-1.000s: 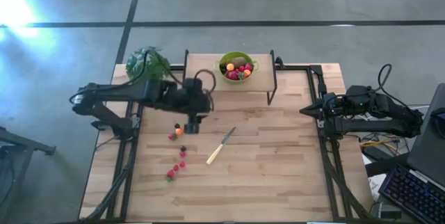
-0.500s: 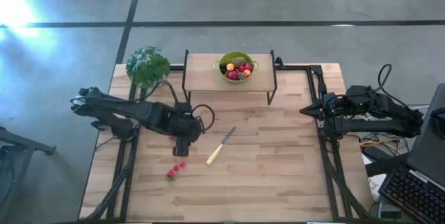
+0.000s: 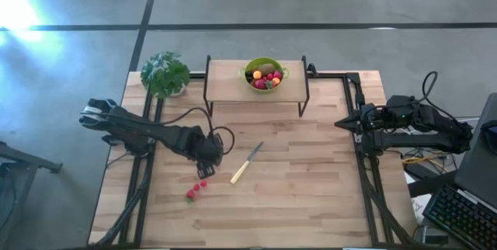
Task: Pick & Place Fruit
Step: Put the black cherry into the strainer bowl
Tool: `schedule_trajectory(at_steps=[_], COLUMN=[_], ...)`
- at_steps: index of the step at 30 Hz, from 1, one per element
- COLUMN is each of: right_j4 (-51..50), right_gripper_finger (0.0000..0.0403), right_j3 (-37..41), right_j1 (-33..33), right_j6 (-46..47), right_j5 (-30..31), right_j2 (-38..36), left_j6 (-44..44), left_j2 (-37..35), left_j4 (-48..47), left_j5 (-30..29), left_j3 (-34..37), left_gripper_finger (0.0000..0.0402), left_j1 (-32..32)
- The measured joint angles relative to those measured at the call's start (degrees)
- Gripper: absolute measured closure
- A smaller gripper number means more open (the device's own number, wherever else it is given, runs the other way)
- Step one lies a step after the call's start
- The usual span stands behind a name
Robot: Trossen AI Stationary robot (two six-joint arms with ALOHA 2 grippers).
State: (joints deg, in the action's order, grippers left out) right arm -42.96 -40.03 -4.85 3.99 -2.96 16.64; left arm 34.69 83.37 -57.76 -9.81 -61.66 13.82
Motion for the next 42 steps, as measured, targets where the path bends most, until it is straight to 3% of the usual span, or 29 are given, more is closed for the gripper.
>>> schedule_trajectory(at_steps=[7,26,32,42], right_j4=[0.0,0.0,0.0,0.0], right_gripper_finger=[0.0394,0.0394,0.0394,0.0394], right_j3=[0.0,0.0,0.0,0.0], right_j1=[0.0,0.0,0.0,0.0], right_j6=[0.0,0.0,0.0,0.0], right_j5=[0.0,0.0,0.0,0.0], right_j2=[0.0,0.0,0.0,0.0], left_j6=[1.4,0.0,0.1,0.1], left_j2=[0.6,11.9,12.8,13.0], left_j4=[9.6,11.6,12.6,13.2], left_j5=[3.3,4.8,4.8,4.7], left_j3=[5.6,5.3,5.4,5.4], left_gripper_finger=[0.0187,0.0195,0.0235,0.0338], left_j1=[-0.7,-0.8,-0.8,-1.0])
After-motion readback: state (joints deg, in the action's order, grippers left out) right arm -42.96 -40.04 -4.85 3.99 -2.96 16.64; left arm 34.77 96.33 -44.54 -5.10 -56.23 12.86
